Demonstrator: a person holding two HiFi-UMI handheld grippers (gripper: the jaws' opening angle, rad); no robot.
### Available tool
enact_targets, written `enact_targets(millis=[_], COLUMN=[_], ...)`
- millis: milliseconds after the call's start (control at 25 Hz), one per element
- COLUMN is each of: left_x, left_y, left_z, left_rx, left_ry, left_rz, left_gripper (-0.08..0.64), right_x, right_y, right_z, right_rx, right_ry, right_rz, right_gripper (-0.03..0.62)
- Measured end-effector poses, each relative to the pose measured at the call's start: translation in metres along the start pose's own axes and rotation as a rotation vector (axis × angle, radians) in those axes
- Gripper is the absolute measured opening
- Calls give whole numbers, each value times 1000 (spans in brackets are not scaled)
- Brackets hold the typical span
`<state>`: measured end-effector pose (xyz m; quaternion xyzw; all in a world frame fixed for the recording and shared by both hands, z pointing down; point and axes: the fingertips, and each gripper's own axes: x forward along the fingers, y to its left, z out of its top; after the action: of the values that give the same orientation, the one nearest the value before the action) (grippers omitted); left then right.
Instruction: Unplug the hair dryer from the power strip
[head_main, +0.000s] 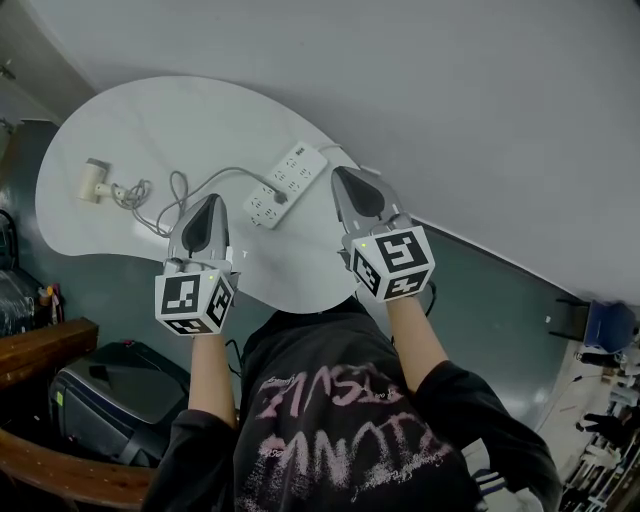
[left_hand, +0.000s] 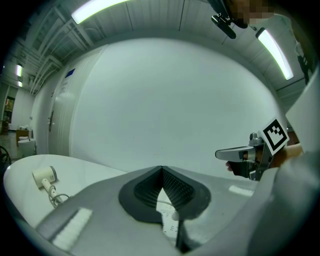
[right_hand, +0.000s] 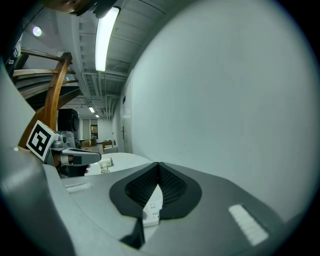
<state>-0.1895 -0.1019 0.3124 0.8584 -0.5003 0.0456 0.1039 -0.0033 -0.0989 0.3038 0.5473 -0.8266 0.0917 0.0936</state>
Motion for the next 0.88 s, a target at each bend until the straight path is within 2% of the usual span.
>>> enact_targets(millis=[880], left_x=[34], left_y=[-14], left_z=[-6], left_rx=[16], left_ry=[31], left_rz=[65], left_gripper=[2], right_x=[29], right_y=[-31], right_z=[-11], right_rx=[21], right_ry=[37], right_rz=[91], right_gripper=[21])
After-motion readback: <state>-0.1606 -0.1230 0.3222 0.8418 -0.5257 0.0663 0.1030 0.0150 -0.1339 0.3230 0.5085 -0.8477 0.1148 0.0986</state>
